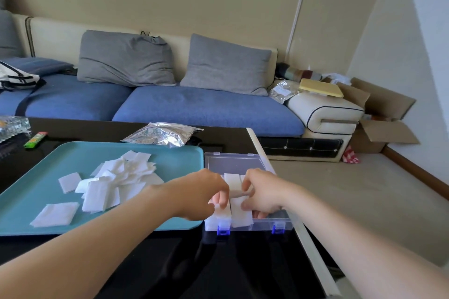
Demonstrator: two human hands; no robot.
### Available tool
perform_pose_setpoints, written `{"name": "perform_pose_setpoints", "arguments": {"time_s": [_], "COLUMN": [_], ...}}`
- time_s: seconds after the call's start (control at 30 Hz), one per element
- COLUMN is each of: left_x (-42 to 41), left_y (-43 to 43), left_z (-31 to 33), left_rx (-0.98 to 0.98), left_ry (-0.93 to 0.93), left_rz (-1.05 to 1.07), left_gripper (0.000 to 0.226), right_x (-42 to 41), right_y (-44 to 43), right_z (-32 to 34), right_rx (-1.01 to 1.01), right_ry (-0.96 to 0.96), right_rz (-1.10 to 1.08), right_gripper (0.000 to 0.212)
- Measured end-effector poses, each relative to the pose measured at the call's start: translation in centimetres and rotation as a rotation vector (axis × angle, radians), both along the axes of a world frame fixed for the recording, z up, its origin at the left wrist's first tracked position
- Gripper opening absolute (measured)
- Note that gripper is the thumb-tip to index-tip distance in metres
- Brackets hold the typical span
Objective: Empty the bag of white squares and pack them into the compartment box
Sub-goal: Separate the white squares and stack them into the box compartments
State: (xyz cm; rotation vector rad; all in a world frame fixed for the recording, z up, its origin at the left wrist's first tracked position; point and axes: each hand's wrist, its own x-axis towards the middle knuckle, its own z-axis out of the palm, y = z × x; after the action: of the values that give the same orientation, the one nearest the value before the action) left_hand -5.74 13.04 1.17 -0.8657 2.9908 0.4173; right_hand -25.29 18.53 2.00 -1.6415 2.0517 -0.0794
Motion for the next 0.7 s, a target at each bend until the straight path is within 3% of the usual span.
{"name": "perform_pose_setpoints", "arguments": {"time_s": [0.17, 0.37, 0.47, 0.6, 0.7], "left_x": [-0.1, 0.0, 0.1, 0.3, 0.7], "left_y": [0.0, -0.5, -0.7, -0.8, -0.9], "left_z": [-0.1, -0.4, -0.5, -0.4, 0.4], "left_rx": [-0.050, -0.061, -0.089, -0.113, -0.098], "left_ry": [-0.026, -0.018, -0.010, -0.007, 0.027], "left_rz": [-0.024, -0.032, -0.033, -0.018, 0.001], "left_gripper": [0.029, 0.022, 0.019, 0.013, 0.010], "right_x": [0.4, 1.2, 1.5, 1.4, 0.9], "right_y": [-0.1, -0.2, -0.3, -0.2, -0.5], "right_z": [-0.9, -1.5, -1.7, -1.1, -0.7], "right_rx": [-0.060, -0.086, -0.089, -0.125, -0.115], "right_ry": [0.184, 0.235, 0.301, 0.357, 0.322], "right_rz": [0.093, 0.197, 0.243, 0.260, 0.261], "right_gripper": [0.026, 0.007, 0.020, 0.022, 0.010]}}
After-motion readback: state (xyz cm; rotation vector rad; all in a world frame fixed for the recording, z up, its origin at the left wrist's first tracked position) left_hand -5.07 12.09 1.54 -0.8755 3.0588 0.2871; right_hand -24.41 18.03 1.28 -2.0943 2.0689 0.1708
